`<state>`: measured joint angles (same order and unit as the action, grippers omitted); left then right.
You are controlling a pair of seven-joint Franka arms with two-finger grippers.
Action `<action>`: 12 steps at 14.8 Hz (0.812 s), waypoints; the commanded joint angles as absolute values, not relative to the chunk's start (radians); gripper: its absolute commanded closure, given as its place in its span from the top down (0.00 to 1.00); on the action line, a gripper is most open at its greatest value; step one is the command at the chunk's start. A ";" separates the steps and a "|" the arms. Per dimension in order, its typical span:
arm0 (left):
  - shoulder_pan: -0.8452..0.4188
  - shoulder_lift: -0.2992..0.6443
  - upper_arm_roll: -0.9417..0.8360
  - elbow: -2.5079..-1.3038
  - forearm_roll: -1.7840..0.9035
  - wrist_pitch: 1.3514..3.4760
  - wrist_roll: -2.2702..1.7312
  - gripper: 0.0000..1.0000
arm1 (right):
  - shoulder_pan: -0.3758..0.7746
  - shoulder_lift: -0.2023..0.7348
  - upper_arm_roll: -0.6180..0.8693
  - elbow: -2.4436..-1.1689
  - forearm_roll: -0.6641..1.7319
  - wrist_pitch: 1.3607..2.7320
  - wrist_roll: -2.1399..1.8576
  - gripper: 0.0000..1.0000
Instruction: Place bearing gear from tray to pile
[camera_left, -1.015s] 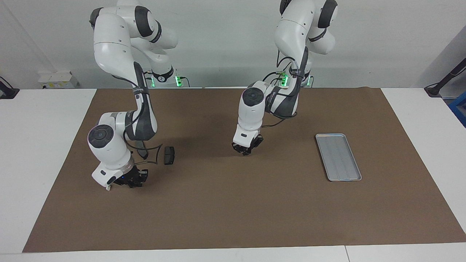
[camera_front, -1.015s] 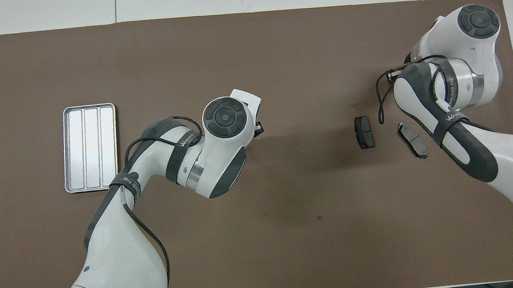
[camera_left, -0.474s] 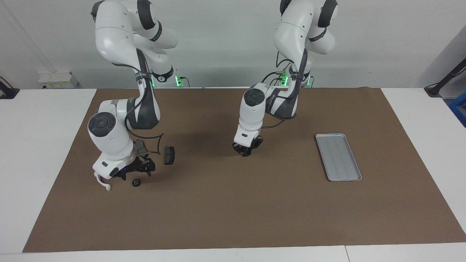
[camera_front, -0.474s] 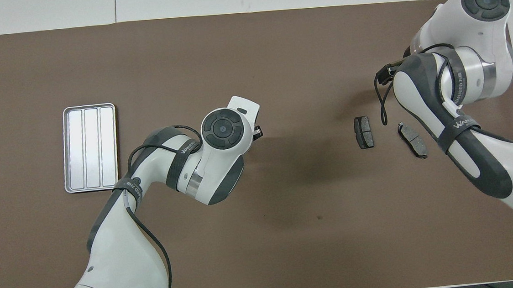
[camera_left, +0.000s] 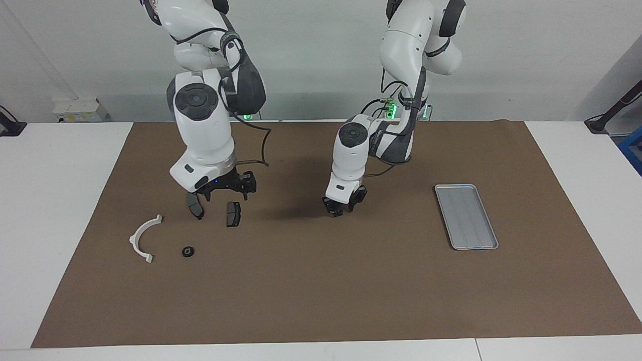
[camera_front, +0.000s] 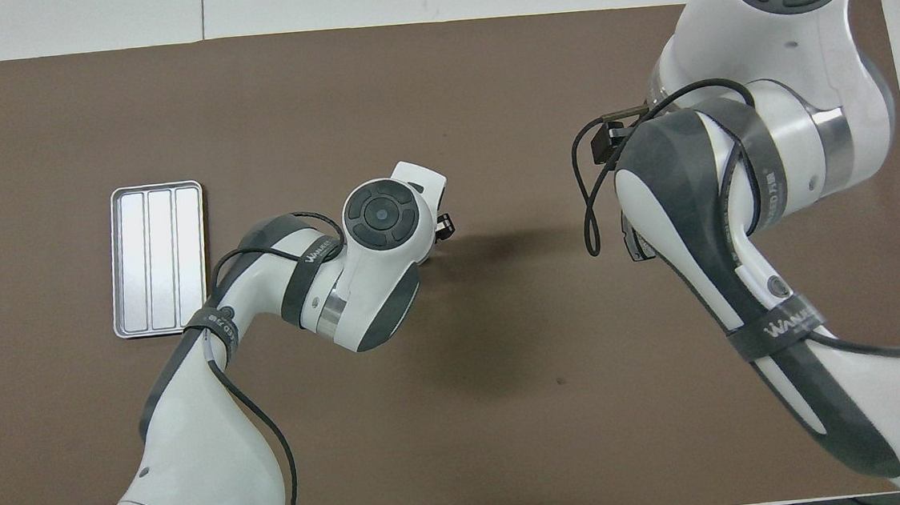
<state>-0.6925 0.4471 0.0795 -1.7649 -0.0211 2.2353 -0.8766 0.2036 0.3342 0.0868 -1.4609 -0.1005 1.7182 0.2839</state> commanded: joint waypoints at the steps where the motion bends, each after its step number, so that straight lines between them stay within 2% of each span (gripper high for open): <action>1: -0.600 0.329 0.081 -1.706 -0.009 2.047 -0.740 1.00 | 0.222 0.337 0.087 -1.453 -0.086 1.703 0.346 1.00; 4: -0.470 0.216 0.081 -1.706 -0.021 1.973 -0.559 1.00 | 0.265 0.340 0.100 -1.460 -0.063 1.724 0.484 1.00; 6: -0.387 0.201 0.083 -1.704 -0.012 1.954 -0.477 1.00 | 0.342 0.360 0.101 -1.486 -0.052 1.808 0.642 1.00; 10: -0.194 0.195 0.081 -1.692 -0.011 1.922 -0.180 1.00 | 0.474 0.458 0.101 -1.488 -0.054 1.969 0.926 1.00; 12: -0.155 0.195 0.083 -1.695 -0.018 1.930 -0.144 1.00 | 0.535 0.553 0.097 -1.459 -0.072 1.994 1.033 1.00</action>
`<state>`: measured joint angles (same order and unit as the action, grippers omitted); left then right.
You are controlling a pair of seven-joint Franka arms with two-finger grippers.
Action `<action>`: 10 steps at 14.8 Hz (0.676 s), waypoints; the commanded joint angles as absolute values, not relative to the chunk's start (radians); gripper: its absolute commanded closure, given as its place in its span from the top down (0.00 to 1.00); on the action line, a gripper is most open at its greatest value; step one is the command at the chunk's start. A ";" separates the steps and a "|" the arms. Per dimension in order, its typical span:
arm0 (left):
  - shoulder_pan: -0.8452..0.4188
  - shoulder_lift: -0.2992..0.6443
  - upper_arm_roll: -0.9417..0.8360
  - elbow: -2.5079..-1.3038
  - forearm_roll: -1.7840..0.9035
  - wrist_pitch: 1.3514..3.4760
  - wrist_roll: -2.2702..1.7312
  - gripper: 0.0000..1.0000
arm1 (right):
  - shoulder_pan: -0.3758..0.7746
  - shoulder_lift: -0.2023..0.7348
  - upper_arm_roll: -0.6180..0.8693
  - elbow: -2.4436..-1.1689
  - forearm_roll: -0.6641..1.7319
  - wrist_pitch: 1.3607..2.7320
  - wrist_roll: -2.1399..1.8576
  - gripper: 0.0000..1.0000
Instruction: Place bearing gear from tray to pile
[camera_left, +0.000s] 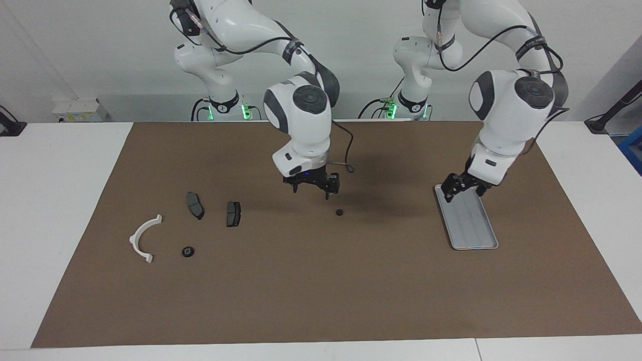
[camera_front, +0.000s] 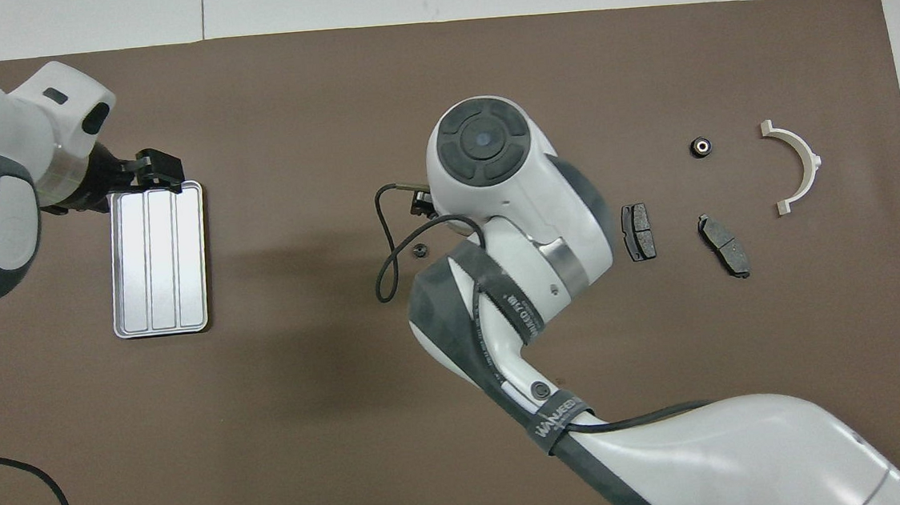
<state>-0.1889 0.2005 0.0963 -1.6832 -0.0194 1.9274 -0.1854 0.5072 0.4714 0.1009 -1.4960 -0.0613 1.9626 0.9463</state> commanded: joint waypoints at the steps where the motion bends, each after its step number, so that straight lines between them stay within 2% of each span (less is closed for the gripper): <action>1: -0.129 0.195 0.081 -1.694 -0.021 1.928 -0.141 1.00 | 0.546 0.583 0.098 -1.431 -0.075 2.023 1.063 1.00; 5: -0.095 0.117 0.084 -1.692 -0.023 1.899 -0.134 1.00 | 0.551 0.661 0.098 -1.390 -0.075 2.063 1.095 1.00; 10: -0.078 0.023 0.084 -1.687 -0.018 1.904 -0.143 1.00 | 0.549 0.699 0.100 -1.384 -0.072 2.100 1.103 1.00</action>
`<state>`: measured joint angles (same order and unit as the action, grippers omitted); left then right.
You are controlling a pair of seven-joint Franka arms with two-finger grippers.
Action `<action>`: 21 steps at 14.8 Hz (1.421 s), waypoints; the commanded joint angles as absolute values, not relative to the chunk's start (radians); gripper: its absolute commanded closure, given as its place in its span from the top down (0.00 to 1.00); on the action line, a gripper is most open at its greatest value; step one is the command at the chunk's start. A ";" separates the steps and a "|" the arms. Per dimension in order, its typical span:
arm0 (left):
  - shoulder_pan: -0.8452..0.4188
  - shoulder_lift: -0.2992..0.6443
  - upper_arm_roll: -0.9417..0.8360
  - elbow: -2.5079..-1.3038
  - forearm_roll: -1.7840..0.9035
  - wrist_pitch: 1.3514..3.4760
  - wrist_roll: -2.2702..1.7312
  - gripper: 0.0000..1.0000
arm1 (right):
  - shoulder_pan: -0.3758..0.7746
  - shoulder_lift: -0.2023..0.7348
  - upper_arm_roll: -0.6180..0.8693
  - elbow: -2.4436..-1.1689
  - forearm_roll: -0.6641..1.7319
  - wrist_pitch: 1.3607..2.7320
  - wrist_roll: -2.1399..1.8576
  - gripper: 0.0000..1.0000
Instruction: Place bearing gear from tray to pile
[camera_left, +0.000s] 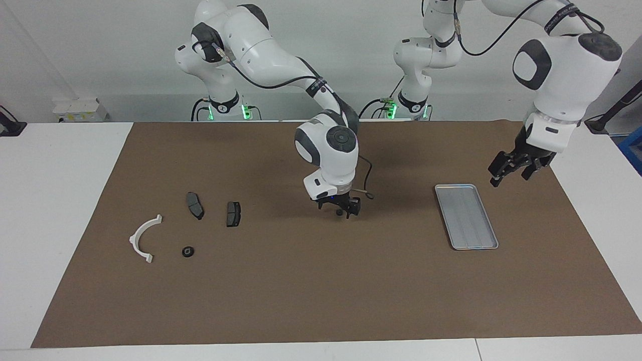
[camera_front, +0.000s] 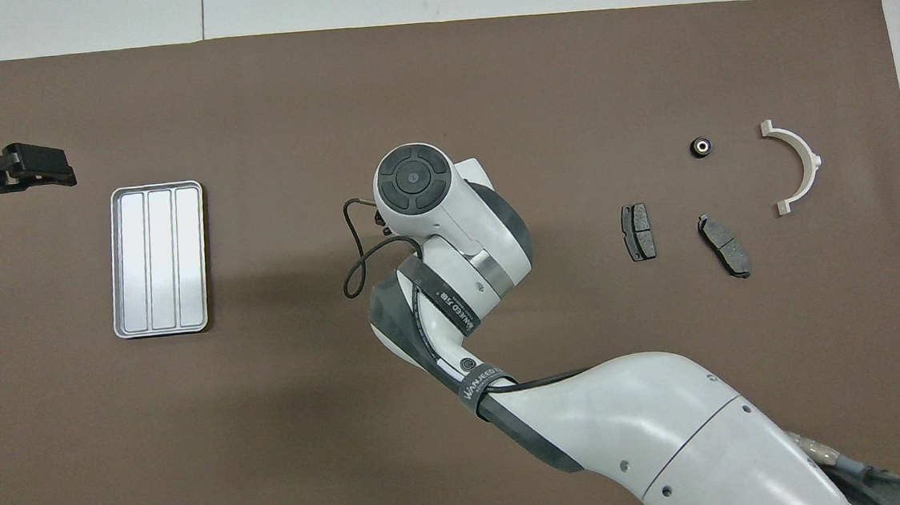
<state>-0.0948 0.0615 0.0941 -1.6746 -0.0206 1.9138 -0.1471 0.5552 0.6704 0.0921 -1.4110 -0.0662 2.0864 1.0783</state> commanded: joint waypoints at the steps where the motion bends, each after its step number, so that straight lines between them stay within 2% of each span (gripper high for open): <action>1: -0.068 0.002 0.084 -1.683 -0.021 1.907 -0.137 1.00 | 0.551 0.707 0.100 -1.384 -0.074 2.115 1.104 1.00; 6: -0.055 -0.084 0.084 -1.684 -0.017 1.837 -0.136 1.00 | 0.577 0.730 0.100 -1.384 -0.075 2.129 1.104 0.99; 8: -0.057 -0.109 0.078 -1.692 -0.009 1.696 -0.138 1.00 | 0.578 0.732 0.100 -1.384 -0.077 2.125 1.104 0.91; 10: -0.023 -0.123 0.063 -1.698 -0.009 1.681 -0.124 1.00 | 0.578 0.730 0.100 -1.384 -0.077 2.114 1.104 0.79; 12: -0.017 -0.123 0.060 -1.706 -0.009 1.678 -0.074 1.00 | 0.577 0.730 0.098 -1.384 -0.077 2.111 1.103 0.60; 15: -0.029 -0.124 0.057 -1.736 -0.009 1.689 -0.041 1.00 | 0.575 0.730 0.098 -1.382 -0.077 2.102 1.103 0.18; 16: -0.029 -0.120 0.045 -1.736 -0.009 1.698 -0.043 1.00 | 0.575 0.730 0.098 -1.382 -0.077 2.102 1.103 0.00; 19: -0.006 -0.100 -0.002 -1.744 -0.009 1.720 -0.049 1.00 | 0.572 0.730 0.097 -1.382 -0.080 2.097 1.100 0.00; 21: -0.018 -0.104 0.003 -1.793 -0.008 1.770 -0.049 1.00 | 0.552 0.712 0.094 -1.353 -0.087 2.025 1.072 0.00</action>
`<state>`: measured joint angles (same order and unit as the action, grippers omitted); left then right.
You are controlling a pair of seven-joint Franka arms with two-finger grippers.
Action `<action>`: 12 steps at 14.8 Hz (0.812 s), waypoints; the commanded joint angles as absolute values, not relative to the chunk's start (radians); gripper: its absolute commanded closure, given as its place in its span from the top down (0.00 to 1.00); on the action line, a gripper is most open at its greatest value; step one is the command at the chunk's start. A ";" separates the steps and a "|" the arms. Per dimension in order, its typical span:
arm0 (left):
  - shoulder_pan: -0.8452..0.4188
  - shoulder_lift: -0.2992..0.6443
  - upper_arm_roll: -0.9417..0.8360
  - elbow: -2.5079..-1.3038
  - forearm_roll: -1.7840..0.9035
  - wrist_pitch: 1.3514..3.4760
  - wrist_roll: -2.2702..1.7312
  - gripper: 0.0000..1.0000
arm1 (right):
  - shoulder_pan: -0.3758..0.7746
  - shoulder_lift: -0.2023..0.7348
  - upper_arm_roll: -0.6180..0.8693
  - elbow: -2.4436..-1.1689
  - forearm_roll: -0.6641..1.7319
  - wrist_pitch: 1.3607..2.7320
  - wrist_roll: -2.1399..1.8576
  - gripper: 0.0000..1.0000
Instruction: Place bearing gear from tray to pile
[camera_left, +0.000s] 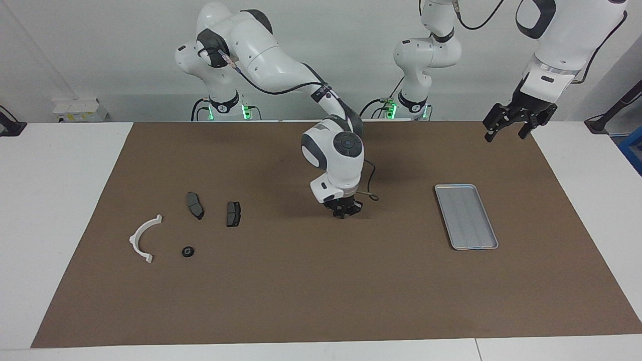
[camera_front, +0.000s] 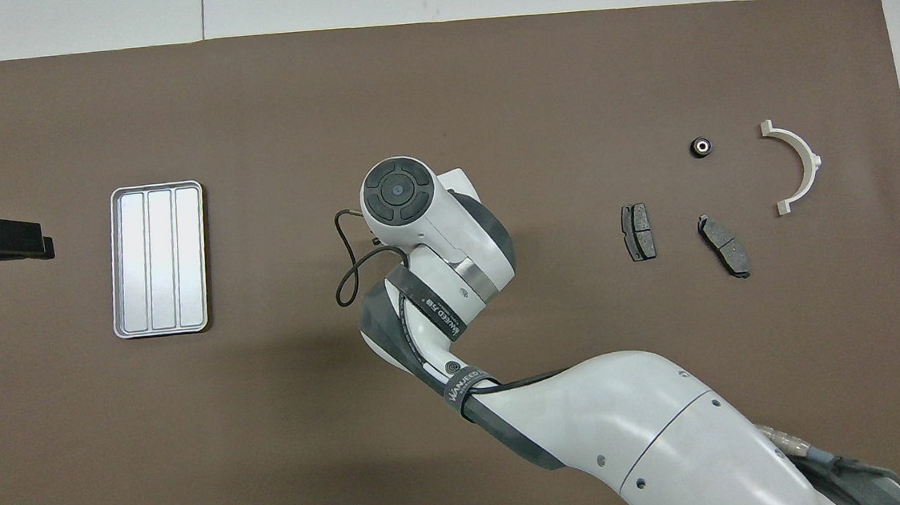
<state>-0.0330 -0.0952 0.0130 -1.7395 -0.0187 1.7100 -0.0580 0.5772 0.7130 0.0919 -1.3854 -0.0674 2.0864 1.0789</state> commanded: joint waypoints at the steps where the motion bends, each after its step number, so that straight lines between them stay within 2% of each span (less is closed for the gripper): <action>1: -0.024 -0.103 0.003 -1.798 -0.006 1.787 -0.049 1.00 | 0.519 0.701 0.097 -1.294 -0.086 1.931 1.015 0.00; 3: -0.011 -0.100 -0.003 -1.789 -0.003 1.789 -0.046 1.00 | 0.407 0.669 0.106 -1.183 -0.071 1.745 0.796 0.00; 6: -0.006 -0.087 -0.005 -1.744 0.000 1.723 -0.046 1.00 | 0.261 0.600 0.104 -1.178 -0.078 1.651 0.469 0.00; 9: -0.009 -0.066 -0.003 -1.703 0.000 1.678 -0.046 1.00 | 0.181 0.594 0.103 -1.199 -0.087 1.686 0.301 0.00; 12: -0.009 -0.066 -0.005 -1.703 -0.002 1.681 -0.044 1.00 | 0.104 0.533 0.103 -1.409 -0.086 1.869 0.226 0.00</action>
<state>-0.0286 -0.0877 0.0112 -1.7355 -0.0155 1.7105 -0.0572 0.1416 0.5858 0.0847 -1.2419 -0.0755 1.7480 0.2687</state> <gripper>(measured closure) 0.000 0.762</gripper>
